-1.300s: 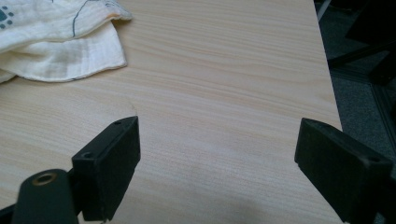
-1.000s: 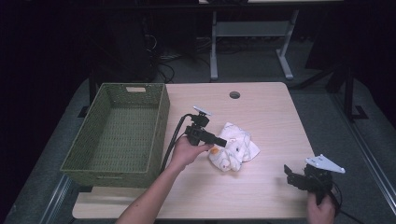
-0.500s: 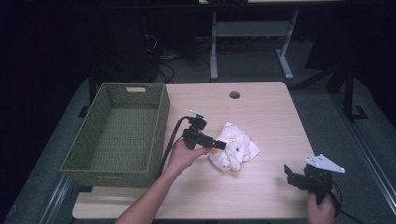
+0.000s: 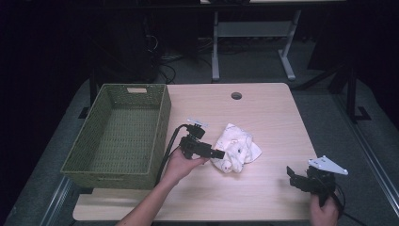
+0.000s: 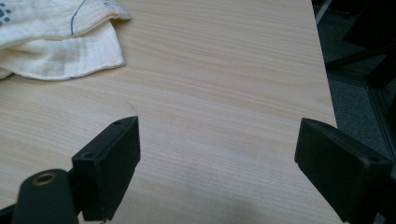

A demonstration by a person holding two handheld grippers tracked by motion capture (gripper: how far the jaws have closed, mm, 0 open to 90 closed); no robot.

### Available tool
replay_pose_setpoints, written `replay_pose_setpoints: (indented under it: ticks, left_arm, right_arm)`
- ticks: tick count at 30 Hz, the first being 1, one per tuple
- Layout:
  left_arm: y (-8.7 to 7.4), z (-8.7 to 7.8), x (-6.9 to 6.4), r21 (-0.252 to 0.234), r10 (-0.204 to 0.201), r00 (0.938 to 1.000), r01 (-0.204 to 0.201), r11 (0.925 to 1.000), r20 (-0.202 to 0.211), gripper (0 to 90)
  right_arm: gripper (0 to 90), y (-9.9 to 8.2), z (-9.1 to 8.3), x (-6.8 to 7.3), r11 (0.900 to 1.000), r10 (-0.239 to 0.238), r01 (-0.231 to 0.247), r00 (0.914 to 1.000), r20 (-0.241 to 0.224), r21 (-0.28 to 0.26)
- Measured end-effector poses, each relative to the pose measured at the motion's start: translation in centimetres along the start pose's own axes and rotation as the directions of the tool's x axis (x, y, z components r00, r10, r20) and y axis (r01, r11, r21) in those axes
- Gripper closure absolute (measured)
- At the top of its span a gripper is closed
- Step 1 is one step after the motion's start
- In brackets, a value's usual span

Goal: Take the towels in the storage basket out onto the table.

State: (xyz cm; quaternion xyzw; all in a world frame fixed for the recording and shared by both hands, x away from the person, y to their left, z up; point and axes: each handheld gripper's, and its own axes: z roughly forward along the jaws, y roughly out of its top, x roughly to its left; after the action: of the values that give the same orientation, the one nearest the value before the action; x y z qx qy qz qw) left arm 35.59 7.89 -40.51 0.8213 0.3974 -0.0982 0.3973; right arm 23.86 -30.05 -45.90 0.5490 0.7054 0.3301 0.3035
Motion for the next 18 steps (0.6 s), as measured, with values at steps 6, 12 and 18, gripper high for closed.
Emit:
replay_pose_setpoints:
  ticks: [6, 12, 18]
  left_arm:
    - [-0.6, -0.7, -0.3, -0.021, 0.012, 0.9998, -0.012, 0.9997, 0.013, 23.3]
    - [-1.3, -1.0, -0.3, -0.04, 0.003, 0.9995, -0.002, 0.9992, 0.031, 23.3]
    - [-2.3, -1.2, -0.5, -0.041, 0.008, 0.9993, -0.006, 0.9991, 0.036, 23.3]
  right_arm:
    - [13.9, 0.0, 0.0, 0.1, 1.0, 0.001, -0.001, 1.0, -0.002, 0.001]
    - [13.9, -0.1, 0.0, 0.0, 1.0, 0.002, -0.002, 1.0, -0.001, 0.001]
    - [13.9, -0.1, 0.0, -0.1, 1.0, 0.007, -0.007, 1.0, -0.001, 0.001]
